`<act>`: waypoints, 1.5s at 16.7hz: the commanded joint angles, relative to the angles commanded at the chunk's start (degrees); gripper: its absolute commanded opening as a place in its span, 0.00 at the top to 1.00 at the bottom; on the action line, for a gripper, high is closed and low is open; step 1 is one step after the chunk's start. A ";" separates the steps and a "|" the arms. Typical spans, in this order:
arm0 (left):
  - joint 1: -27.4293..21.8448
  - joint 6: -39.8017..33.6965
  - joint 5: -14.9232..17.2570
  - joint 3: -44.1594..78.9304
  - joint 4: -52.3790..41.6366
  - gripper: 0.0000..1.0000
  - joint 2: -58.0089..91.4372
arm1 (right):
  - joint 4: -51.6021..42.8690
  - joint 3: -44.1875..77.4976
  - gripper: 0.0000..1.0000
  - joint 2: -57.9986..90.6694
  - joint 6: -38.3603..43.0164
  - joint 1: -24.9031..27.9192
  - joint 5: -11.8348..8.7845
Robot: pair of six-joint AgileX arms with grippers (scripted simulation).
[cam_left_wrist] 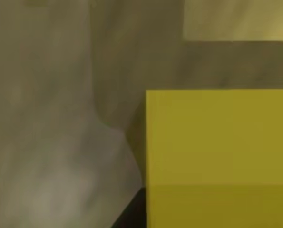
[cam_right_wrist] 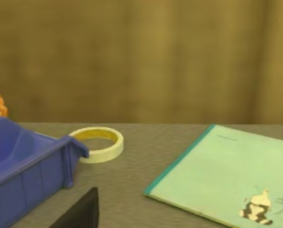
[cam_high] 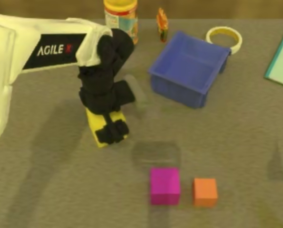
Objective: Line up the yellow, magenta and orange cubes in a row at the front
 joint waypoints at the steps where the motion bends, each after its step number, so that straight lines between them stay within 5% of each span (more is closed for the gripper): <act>1: 0.00 0.00 0.00 0.00 0.00 0.83 0.00 | 0.00 0.00 0.00 0.00 0.00 0.00 0.00; 4: 0.00 0.00 0.00 0.00 0.00 1.00 0.00 | 0.00 0.00 0.00 0.00 0.00 0.00 0.00; 13: -0.15 -0.08 0.28 0.21 -0.46 1.00 -0.61 | 0.00 0.00 0.00 0.00 0.00 0.00 0.00; 25: 0.57 -0.11 0.20 9.06 -13.70 1.00 -4.79 | 0.00 0.00 0.00 0.00 0.00 0.00 0.00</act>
